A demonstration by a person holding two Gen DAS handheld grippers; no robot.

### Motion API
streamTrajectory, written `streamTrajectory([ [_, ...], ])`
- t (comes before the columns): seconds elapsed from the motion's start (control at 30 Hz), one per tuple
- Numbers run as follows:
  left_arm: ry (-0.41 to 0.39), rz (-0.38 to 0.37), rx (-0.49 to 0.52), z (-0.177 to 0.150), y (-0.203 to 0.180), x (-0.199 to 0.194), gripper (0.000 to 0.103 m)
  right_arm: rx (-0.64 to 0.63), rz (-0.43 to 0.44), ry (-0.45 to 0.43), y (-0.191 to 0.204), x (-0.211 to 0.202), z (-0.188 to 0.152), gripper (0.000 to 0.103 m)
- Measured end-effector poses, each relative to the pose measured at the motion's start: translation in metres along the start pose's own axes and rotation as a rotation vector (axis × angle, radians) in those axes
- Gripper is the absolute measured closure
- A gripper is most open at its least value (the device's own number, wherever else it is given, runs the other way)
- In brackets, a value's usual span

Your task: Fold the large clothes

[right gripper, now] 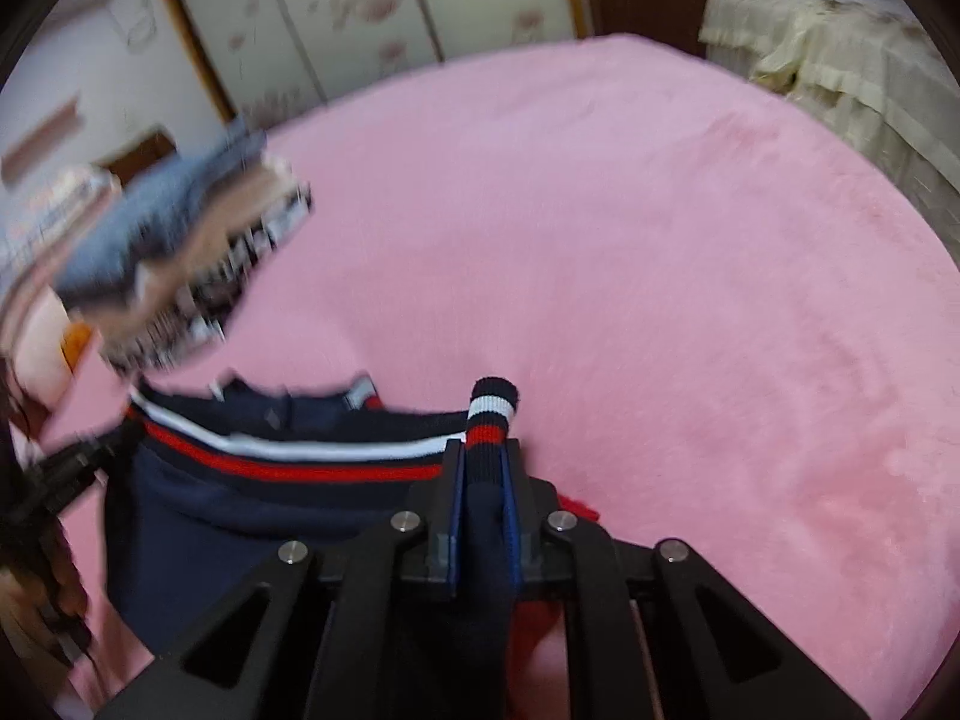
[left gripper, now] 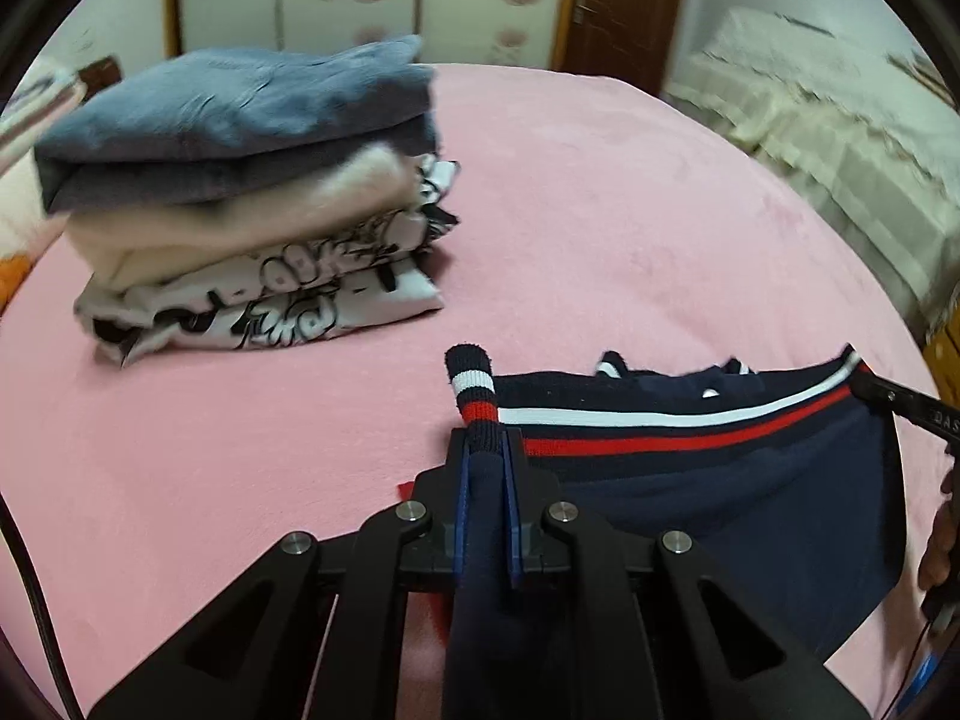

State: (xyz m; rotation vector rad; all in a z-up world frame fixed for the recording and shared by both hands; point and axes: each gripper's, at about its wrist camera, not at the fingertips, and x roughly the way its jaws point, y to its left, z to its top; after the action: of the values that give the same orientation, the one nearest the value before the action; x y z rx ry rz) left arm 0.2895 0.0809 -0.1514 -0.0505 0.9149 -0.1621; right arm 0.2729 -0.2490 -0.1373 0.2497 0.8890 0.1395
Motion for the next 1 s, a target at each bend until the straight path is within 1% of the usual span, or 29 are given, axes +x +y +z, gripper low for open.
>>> streamTrajectory([
  [0.03,0.019,0.004,-0.020,-0.001,0.003,0.005,0.095,0.019,0.000,-0.013,-0.003,-0.002,0.000,0.093],
  [0.07,0.056,0.012,-0.049,-0.003,0.008,0.015,0.095,0.030,-0.009,-0.009,-0.005,0.002,-0.001,0.093],
  [0.13,0.113,-0.002,-0.106,-0.007,0.016,0.032,0.095,0.032,-0.046,0.047,-0.007,0.022,-0.006,0.093],
  [0.2,0.141,-0.019,-0.153,-0.009,0.021,0.040,0.093,0.030,-0.074,0.086,-0.007,0.039,-0.013,0.093],
  [0.27,0.154,-0.026,-0.165,-0.009,0.023,0.040,0.090,0.042,-0.077,0.089,-0.009,0.043,-0.015,0.092],
  [0.33,0.157,-0.026,-0.155,-0.008,0.022,0.037,0.088,0.056,-0.065,0.097,-0.010,0.040,-0.012,0.089],
  [0.4,0.158,-0.017,-0.127,-0.008,0.019,0.030,0.082,0.066,-0.048,0.101,-0.010,0.034,-0.010,0.086],
  [0.47,0.152,-0.018,-0.093,-0.008,0.013,0.018,0.080,0.057,-0.059,0.095,-0.004,0.022,-0.010,0.085],
  [0.57,0.139,-0.006,-0.062,-0.011,0.003,-0.004,0.079,0.038,-0.087,0.074,0.006,0.000,-0.009,0.085],
  [0.6,0.139,0.022,-0.056,-0.014,-0.001,-0.012,0.081,0.033,-0.091,0.069,0.011,-0.008,-0.010,0.085],
  [0.63,0.130,0.028,-0.054,-0.016,-0.005,-0.020,0.083,0.028,-0.089,0.066,0.017,-0.016,-0.012,0.085],
  [0.67,0.114,0.010,-0.059,-0.019,-0.009,-0.029,0.084,0.025,-0.074,0.058,0.022,-0.022,-0.015,0.085],
  [0.73,0.080,-0.054,-0.089,-0.027,-0.018,-0.044,0.084,0.019,-0.006,0.024,0.037,-0.036,-0.023,0.085],
  [0.77,0.073,-0.082,-0.100,-0.030,-0.023,-0.046,0.084,0.012,0.012,0.012,0.045,-0.040,-0.027,0.085],
  [0.8,0.065,-0.117,-0.115,-0.035,-0.028,-0.050,0.084,-0.006,0.026,0.006,0.055,-0.043,-0.032,0.085],
  [0.87,0.067,-0.147,-0.116,-0.046,-0.044,-0.048,0.084,-0.054,0.047,0.020,0.076,-0.041,-0.043,0.085],
  [0.93,0.100,-0.121,-0.104,-0.057,-0.053,-0.037,0.084,-0.112,0.038,0.049,0.097,-0.029,-0.059,0.085],
  [1.0,0.133,-0.065,-0.099,-0.071,-0.056,-0.025,0.084,-0.137,0.020,0.082,0.103,-0.017,-0.069,0.085],
])
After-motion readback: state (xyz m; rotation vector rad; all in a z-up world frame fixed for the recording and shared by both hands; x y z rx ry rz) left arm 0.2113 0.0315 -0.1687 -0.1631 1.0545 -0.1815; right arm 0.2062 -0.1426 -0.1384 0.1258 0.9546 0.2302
